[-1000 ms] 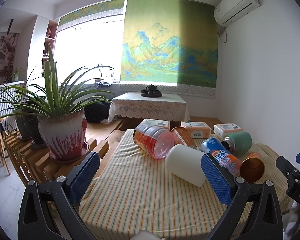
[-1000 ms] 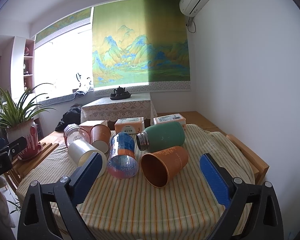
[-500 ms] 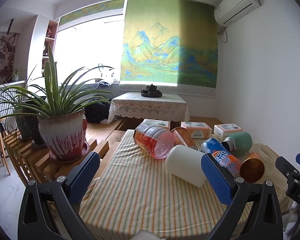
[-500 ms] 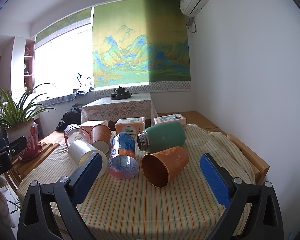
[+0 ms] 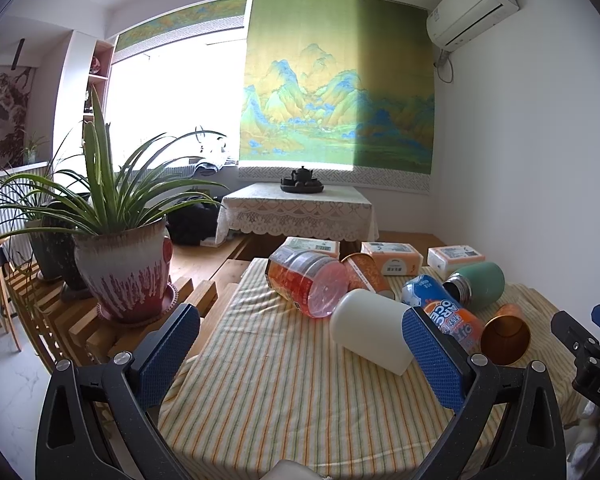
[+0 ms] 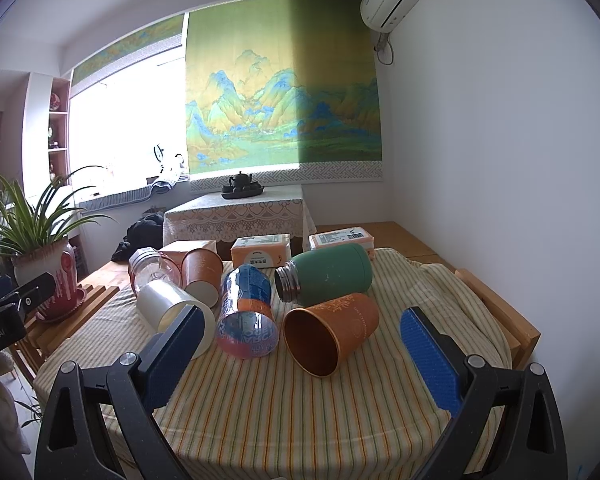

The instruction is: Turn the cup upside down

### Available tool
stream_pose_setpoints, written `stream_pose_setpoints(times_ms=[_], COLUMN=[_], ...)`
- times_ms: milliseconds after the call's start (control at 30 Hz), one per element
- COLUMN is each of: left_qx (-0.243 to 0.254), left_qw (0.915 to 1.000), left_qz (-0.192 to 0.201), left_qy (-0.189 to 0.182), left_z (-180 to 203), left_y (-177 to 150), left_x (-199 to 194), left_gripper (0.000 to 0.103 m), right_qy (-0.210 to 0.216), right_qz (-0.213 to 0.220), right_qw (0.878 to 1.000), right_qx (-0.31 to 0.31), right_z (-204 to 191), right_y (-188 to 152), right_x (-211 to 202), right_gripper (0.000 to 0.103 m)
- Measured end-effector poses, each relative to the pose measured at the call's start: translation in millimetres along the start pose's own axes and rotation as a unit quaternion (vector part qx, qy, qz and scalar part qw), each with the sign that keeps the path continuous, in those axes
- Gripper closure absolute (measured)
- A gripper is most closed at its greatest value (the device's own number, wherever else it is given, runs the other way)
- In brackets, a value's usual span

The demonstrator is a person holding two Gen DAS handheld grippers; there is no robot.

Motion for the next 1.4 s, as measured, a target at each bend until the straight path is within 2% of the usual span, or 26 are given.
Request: stream_pose_setpoints(times_ms=[367, 667, 800, 933, 1067, 1167, 1333, 1400], left_qx=[-0.007, 0.026, 0.035, 0.029, 0.031, 0.028, 0.015, 0.014], left_qw=[0.9995, 0.9979, 0.9955, 0.9939, 0.9947, 0.9950, 0.9957, 0.9958], left_qz=[-0.029, -0.059, -0.088, -0.106, -0.098, -0.096, -0.087, -0.084], left_qy=[0.008, 0.006, 0.000, -0.004, 0.003, 0.008, 0.027, 0.033], left_z=[-13, -11, -11, -15, -23, -35, -64, -75], left_y=[-3, 11, 19, 23, 22, 16, 10, 8], left_x=[24, 65, 91, 108, 103, 96, 82, 77], left_gripper=[0.000, 0.000, 0.000, 0.000, 0.000, 0.000, 0.000, 0.000], right_qy=[0.016, 0.036, 0.068, 0.101, 0.147, 0.189, 0.229, 0.228], right_qz=[-0.011, -0.015, -0.038, -0.059, -0.106, -0.150, -0.224, -0.241], right_qw=[1.000, 0.999, 0.997, 0.992, 0.980, 0.964, 0.935, 0.930], right_qx=[0.005, -0.007, -0.010, -0.041, -0.083, -0.115, -0.155, -0.160], right_z=[0, -7, -13, -30, -64, -97, -151, -163], right_y=[7, 23, 32, 53, 74, 81, 72, 65], right_x=[14, 30, 43, 61, 93, 122, 173, 192], right_gripper=[0.006, 0.006, 0.006, 0.006, 0.006, 0.006, 0.006, 0.006])
Point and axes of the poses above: each gripper's, at about its wrist camera, not at the fingertips, and x roughly the way its jaws point, z to its right, y to its top, the point moved 7 cm from there along x, roughly the way its jaws point, and after that the axes turned 9 degrees about y, right-handed, at the moved point
